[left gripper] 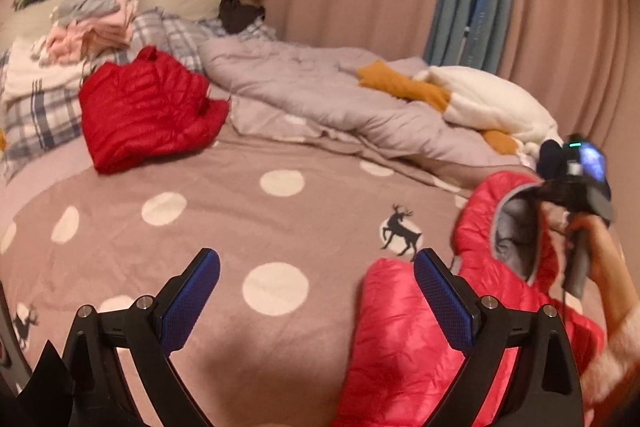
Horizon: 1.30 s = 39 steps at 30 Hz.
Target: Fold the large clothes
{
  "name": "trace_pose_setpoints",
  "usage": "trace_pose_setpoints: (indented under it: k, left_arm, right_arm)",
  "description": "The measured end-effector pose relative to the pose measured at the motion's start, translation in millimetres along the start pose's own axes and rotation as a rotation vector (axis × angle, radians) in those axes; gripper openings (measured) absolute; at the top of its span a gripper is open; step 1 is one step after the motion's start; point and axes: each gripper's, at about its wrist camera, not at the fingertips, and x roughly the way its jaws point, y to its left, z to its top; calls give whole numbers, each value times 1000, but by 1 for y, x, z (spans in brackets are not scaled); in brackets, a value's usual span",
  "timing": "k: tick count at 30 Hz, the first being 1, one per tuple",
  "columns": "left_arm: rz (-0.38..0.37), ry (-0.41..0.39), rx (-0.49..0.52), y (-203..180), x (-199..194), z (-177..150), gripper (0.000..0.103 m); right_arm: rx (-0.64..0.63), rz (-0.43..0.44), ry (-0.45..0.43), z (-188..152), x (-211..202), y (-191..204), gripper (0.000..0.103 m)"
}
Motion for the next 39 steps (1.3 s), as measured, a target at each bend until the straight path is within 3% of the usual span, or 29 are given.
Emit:
trace_pose_setpoints:
  k: [4, 9, 11, 14, 16, 18, 20, 21, 23, 25, 30, 32, 33, 34, 35, 36, 37, 38, 39]
  left_arm:
    - [-3, -17, -64, 4, -21, -4, 97]
    - [-25, -50, -20, -10, -73, -12, 97]
    - [15, -83, -4, -16, -99, -15, 97]
    - [-24, -120, -7, -18, -130, -18, 97]
    - [-39, -133, 1, -19, -151, -24, 97]
    - [-58, -150, 7, -21, -167, -30, 97]
    - [-103, -148, 19, -21, -173, -36, 99]
    - [-119, -130, 17, -22, -171, -39, 99]
    - [-140, -112, 5, -22, -166, -44, 99]
    - [-207, -96, -1, -26, -152, -46, 99]
    - [-433, 52, -55, -48, -79, -48, 99]
    - [-564, 142, -110, -63, -37, -44, 99]
    - [-656, 236, -150, -76, -5, -41, 96]
    - [-694, 290, -171, -85, 12, -42, 92]
    - [-711, 346, -192, -97, 33, -42, 81]
    - [-709, 394, -188, -111, 55, -44, 78]
    - [-707, 433, -165, -124, 72, -47, 78]
    - [-680, 481, -134, -137, 91, -53, 67]
    - [-630, 525, -103, -146, 106, -61, 41]
  right_arm:
    - [1, 87, -142, -18, -100, -7, 6]
    - [11, 86, -164, -77, -193, -21, 6]
    - [40, 123, -153, -114, -223, -29, 8]
    - [101, 212, -65, -162, -245, -40, 10]
    - [89, 208, -58, -182, -260, -42, 12]
    - [84, 190, -82, -198, -280, -44, 36]
    - [140, 190, -111, -211, -297, -51, 85]
    - [176, 202, -122, -216, -301, -56, 89]
    - [234, 251, -121, -225, -303, -66, 90]
    - [295, 283, -119, -232, -297, -71, 90]
    - [420, 371, -77, -239, -259, -72, 90]
    - [444, 428, -67, -229, -235, -69, 90]
    - [448, 440, -54, -221, -218, -66, 90]
    - [449, 440, -35, -218, -209, -65, 88]
    - [461, 434, 2, -212, -188, -62, 86]
    - [477, 441, 36, -208, -168, -59, 82]
    - [487, 454, 60, -207, -156, -59, 66]
    - [493, 458, 96, -206, -140, -56, 39]
    - [483, 440, 119, -208, -130, -53, 25]
